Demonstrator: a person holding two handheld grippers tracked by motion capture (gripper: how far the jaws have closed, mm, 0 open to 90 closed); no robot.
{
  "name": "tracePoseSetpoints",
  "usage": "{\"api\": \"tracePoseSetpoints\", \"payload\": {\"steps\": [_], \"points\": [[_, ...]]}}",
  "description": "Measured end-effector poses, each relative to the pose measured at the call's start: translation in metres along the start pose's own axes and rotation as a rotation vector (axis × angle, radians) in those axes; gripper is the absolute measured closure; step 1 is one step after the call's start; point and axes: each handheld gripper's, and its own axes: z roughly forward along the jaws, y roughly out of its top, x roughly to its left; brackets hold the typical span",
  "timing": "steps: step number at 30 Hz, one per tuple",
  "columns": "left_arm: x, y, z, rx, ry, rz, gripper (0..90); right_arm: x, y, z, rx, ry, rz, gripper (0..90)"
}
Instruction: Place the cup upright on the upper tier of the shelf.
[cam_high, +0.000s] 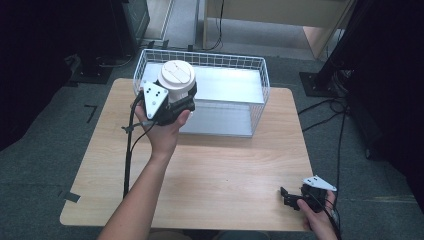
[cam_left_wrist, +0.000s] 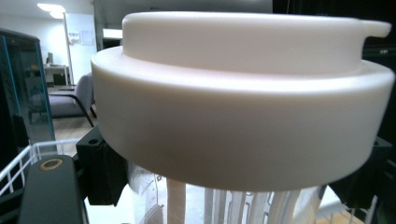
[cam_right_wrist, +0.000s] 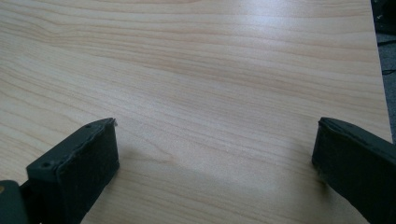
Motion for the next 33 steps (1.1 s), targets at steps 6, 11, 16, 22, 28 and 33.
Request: {"api": "tracePoseSetpoints", "payload": {"steps": [6,11,16,22,28,33], "points": [[0.001,0.007,0.018,0.001,0.019,0.006,16.4,0.000,0.000,0.000,0.000,0.002,0.001,0.2],[0.003,0.009,0.033,0.007,0.023,0.020,16.4,0.000,0.000,0.000,0.000,0.003,0.003,0.2],[0.007,0.008,0.048,0.023,0.043,0.020,16.4,0.000,0.000,0.000,-0.002,0.002,0.001,0.3],[0.014,0.012,0.068,0.029,0.059,0.021,16.4,0.000,0.000,0.000,0.000,0.001,0.003,0.5],[0.019,0.013,0.083,0.034,0.099,0.017,16.4,0.001,0.000,0.000,0.002,-0.006,-0.007,0.5],[0.021,0.011,0.094,0.042,0.122,0.015,16.4,0.001,0.000,0.000,0.002,-0.007,-0.007,0.6]]}}
